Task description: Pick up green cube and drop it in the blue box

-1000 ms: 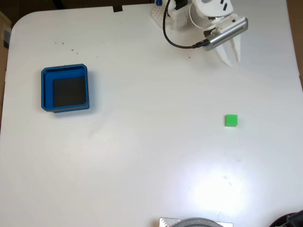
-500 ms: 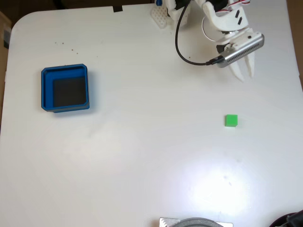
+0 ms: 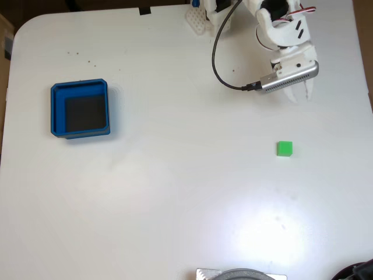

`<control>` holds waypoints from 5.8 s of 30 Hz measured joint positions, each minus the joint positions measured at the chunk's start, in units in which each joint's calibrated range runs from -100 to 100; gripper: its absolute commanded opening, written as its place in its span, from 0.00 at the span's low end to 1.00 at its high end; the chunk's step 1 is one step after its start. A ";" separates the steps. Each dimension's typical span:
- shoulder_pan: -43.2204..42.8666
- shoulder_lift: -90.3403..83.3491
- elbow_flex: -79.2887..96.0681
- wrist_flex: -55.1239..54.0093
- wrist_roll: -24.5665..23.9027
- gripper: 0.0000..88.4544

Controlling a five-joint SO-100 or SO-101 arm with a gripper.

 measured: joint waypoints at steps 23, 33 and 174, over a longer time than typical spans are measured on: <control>2.56 13.28 -13.69 9.18 -1.51 0.04; 2.56 20.89 -18.61 9.18 -1.51 0.04; 2.06 36.93 -19.33 -11.83 -1.66 0.33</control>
